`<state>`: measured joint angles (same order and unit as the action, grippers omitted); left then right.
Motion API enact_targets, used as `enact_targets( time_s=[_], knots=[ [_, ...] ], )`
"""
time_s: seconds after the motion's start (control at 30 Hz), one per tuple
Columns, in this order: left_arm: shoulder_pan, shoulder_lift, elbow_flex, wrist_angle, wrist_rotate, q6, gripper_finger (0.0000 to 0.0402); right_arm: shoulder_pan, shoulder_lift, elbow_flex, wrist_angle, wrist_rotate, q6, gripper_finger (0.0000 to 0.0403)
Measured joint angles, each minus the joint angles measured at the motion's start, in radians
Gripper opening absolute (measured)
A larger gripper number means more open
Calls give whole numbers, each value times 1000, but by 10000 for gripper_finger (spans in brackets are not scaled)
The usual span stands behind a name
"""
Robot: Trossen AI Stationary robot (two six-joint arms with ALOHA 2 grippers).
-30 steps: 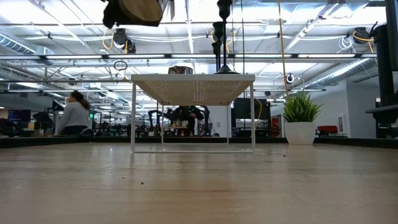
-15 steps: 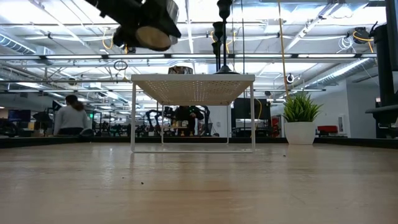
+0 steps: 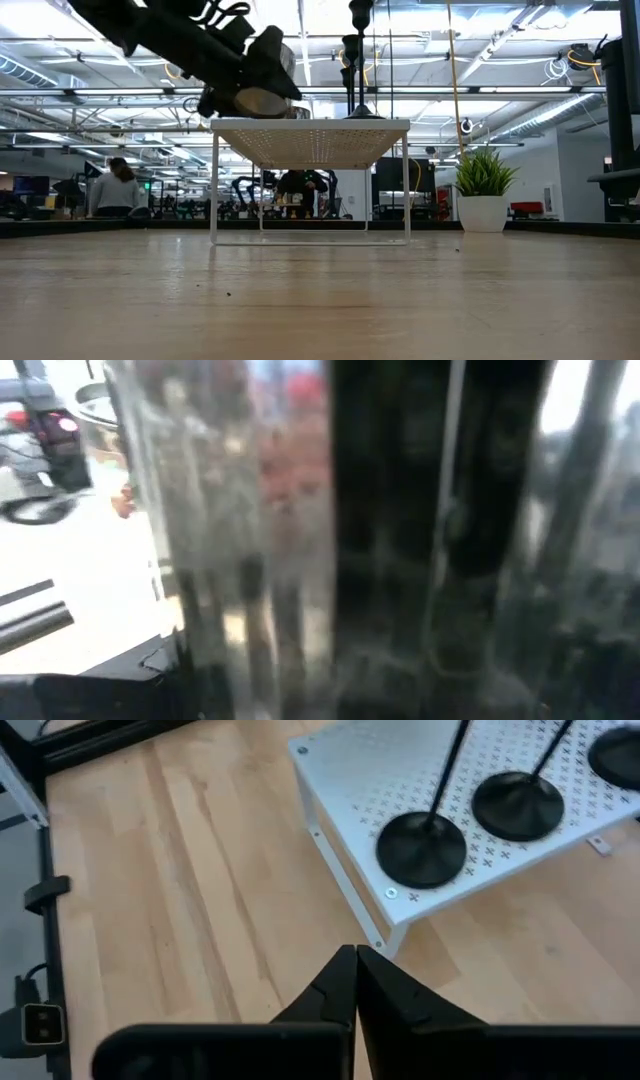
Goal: Pick & Place candle stick holders
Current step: Put the top brown scented candle on the shelf aligned with the brown scented candle
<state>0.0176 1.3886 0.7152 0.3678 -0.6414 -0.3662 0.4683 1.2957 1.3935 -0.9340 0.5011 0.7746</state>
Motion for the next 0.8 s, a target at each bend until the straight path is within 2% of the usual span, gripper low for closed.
enact_targets(
  time_s=[0.37,0.6,0.8],
  knots=[
    [65,78,3,133,105,16,347,-5,0,-69,65,-4,53,1],
    [80,81,3,164,123,15,347,-13,0,-74,102,-4,48,1],
    [79,130,14,191,130,-5,347,-31,0,-74,100,-4,47,1]
  ],
)
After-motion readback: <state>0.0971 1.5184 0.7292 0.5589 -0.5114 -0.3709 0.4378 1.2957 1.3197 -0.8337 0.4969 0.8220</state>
